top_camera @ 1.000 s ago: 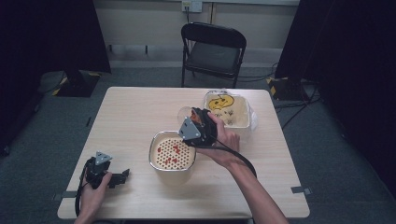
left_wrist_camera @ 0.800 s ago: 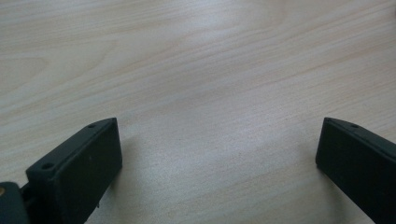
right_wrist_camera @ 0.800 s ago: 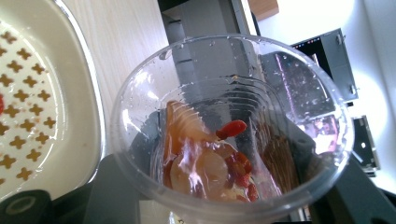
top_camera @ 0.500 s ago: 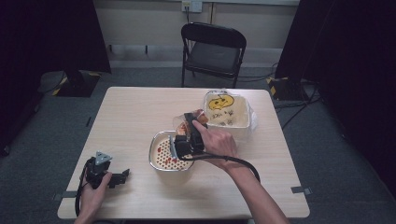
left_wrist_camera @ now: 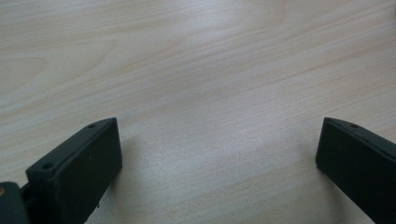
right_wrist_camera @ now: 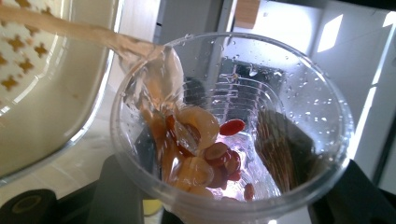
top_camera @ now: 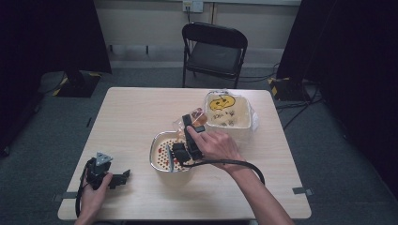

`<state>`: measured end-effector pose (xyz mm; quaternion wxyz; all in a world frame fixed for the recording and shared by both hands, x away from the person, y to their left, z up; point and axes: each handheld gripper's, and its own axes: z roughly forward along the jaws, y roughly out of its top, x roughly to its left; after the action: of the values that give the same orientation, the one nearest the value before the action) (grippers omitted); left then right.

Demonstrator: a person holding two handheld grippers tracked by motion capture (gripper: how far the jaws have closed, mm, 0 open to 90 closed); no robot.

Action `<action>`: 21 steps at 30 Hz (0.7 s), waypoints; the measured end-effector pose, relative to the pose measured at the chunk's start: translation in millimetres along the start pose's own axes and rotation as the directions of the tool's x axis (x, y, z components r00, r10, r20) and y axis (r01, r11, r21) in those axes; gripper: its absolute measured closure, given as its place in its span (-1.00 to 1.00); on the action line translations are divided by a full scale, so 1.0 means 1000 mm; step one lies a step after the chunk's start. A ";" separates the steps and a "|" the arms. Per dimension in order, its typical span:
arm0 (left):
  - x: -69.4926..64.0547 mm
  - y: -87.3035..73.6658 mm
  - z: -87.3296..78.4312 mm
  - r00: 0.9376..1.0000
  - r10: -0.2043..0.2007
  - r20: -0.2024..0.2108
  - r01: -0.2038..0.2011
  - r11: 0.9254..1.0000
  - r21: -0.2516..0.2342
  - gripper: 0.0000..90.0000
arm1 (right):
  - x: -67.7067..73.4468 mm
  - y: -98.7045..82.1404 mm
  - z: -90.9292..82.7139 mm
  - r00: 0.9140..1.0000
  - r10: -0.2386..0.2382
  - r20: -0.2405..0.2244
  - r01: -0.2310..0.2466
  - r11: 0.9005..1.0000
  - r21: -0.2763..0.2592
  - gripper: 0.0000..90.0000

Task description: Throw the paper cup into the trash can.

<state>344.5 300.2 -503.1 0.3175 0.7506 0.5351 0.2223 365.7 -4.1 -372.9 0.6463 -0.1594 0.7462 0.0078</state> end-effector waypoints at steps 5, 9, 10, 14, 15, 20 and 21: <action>0.000 0.000 0.000 1.000 0.000 0.000 0.000 1.000 0.000 -1.00 | 0.005 0.003 -0.003 0.991 -0.123 0.046 0.122 0.992 0.017 0.06; 0.000 0.000 0.000 1.000 -0.003 0.001 0.003 1.000 0.000 -1.00 | 0.013 0.004 -0.004 0.961 -0.260 0.092 0.257 0.965 0.052 0.06; 0.000 0.000 0.000 1.000 -0.003 0.001 0.003 1.000 0.000 -1.00 | 0.013 0.004 -0.004 0.961 -0.260 0.092 0.257 0.965 0.052 0.06; 0.000 0.000 0.000 1.000 -0.003 0.001 0.003 1.000 0.000 -1.00 | 0.019 0.006 -0.006 0.939 -0.328 0.106 0.322 0.944 0.068 0.06; 0.000 0.000 0.000 1.000 -0.003 0.001 0.003 1.000 0.000 -1.00 | 0.019 0.006 -0.006 0.939 -0.328 0.106 0.322 0.944 0.068 0.06; 0.000 0.000 0.000 1.000 0.000 0.000 0.000 1.000 0.000 -1.00 | 0.021 0.009 -0.009 0.893 -0.426 0.146 0.420 0.904 0.075 0.06; 0.000 0.000 0.000 1.000 -0.001 0.000 0.001 1.000 0.001 -1.00 | 0.019 0.009 -0.010 0.882 -0.445 0.156 0.438 0.895 0.082 0.06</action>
<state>344.4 300.1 -503.1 0.3173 0.7506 0.5354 0.2220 351.4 -2.4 -391.4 0.6959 -0.3095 0.6321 -0.1425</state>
